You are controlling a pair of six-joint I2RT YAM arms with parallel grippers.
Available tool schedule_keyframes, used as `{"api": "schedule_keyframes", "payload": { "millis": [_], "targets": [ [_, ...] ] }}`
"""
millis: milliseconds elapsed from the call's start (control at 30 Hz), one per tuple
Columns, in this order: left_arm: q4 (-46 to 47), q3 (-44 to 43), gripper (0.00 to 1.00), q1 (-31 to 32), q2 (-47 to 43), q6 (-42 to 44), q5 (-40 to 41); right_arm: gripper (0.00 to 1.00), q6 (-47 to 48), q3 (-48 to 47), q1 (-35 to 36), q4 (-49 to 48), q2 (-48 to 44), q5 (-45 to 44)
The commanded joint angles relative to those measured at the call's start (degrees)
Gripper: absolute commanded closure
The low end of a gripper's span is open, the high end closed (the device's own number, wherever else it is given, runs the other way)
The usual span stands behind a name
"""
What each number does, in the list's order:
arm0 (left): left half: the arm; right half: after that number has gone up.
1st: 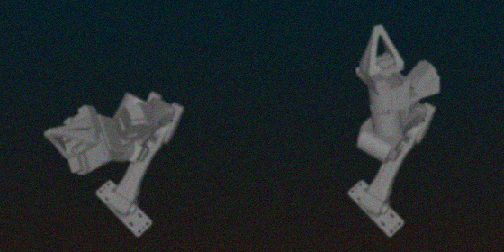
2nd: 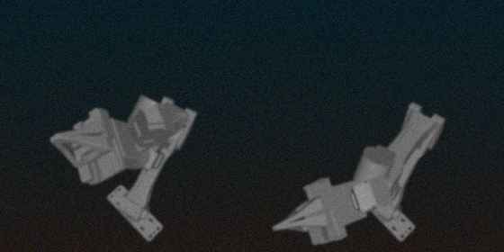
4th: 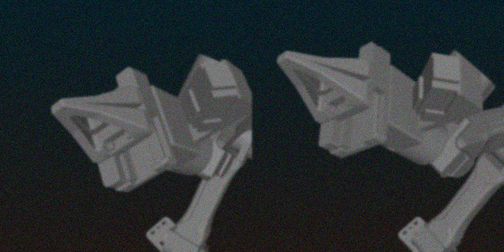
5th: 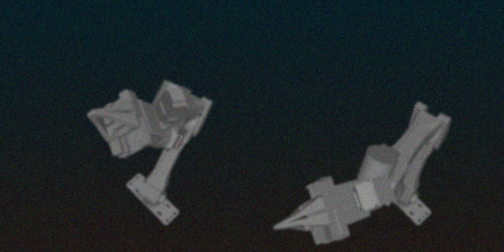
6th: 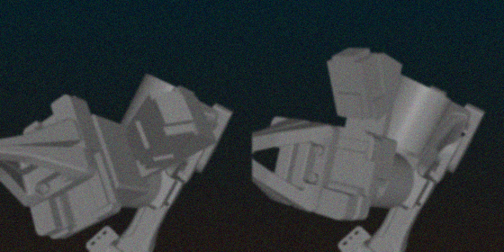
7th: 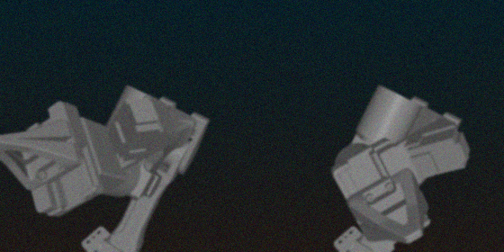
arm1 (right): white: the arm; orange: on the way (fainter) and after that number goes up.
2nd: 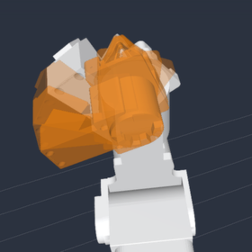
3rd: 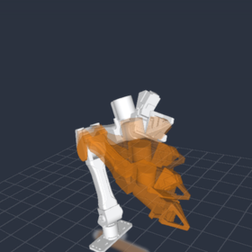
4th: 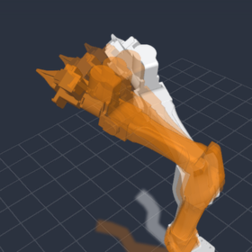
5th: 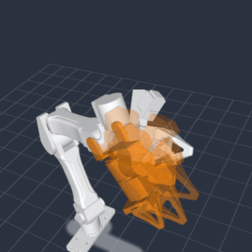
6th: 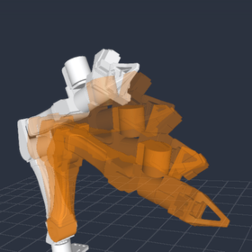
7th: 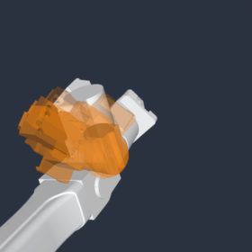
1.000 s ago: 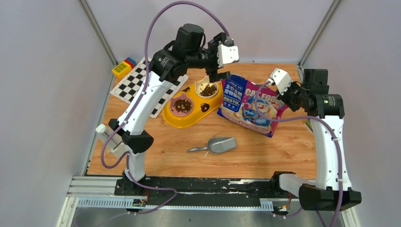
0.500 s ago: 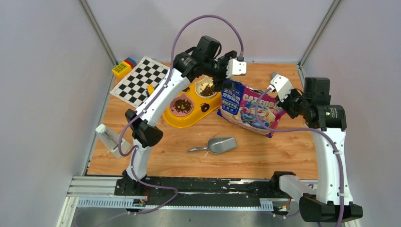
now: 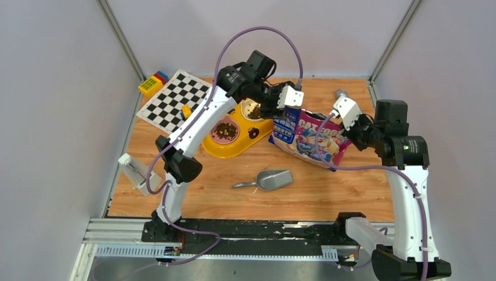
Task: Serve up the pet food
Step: Close the pet food bag at the center of the board.
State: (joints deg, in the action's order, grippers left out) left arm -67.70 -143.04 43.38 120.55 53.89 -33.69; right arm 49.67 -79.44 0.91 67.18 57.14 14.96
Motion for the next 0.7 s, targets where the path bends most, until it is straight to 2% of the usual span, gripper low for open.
{"api": "schedule_keyframes", "payload": {
  "millis": [0, 33, 133, 333, 400, 433, 500, 667],
  "targets": [
    [-3.9, -2.1, 0.39, 1.1, -1.3, 3.5, -0.6, 1.00, -1.2, -1.4, 1.0, -4.9, -3.4, 1.2],
    [-3.8, -2.1, 0.42, 1.2, -1.2, 3.4, -0.1, 1.00, -1.2, -1.4, 1.0, -4.9, -3.5, 1.1],
    [-1.0, -1.5, 0.64, 1.4, -1.2, 1.2, 1.4, 1.00, -1.2, -1.2, 1.2, -4.7, -3.7, 1.1],
    [4.6, 0.9, 0.79, 1.6, -2.4, -1.8, 3.2, 1.00, -1.0, -1.2, 1.5, -4.3, -4.2, 0.8],
    [5.4, 0.9, 0.87, 1.7, -2.5, -2.5, 4.3, 1.00, -0.9, -1.3, 1.6, -4.4, -4.3, 0.6],
    [5.7, 1.0, 0.95, 1.9, -2.5, -2.6, 4.6, 1.00, -0.8, -1.3, 1.5, -4.3, -4.4, 0.4],
    [6.6, 1.0, 1.00, 2.0, -2.5, -3.4, 5.7, 1.00, -0.5, -1.3, 1.5, -4.3, -4.4, 0.1],
    [7.7, 1.3, 1.00, 2.0, -3.5, -4.5, 6.3, 1.00, -0.2, -1.4, 1.5, -4.5, -4.1, -0.4]
  ]
}}
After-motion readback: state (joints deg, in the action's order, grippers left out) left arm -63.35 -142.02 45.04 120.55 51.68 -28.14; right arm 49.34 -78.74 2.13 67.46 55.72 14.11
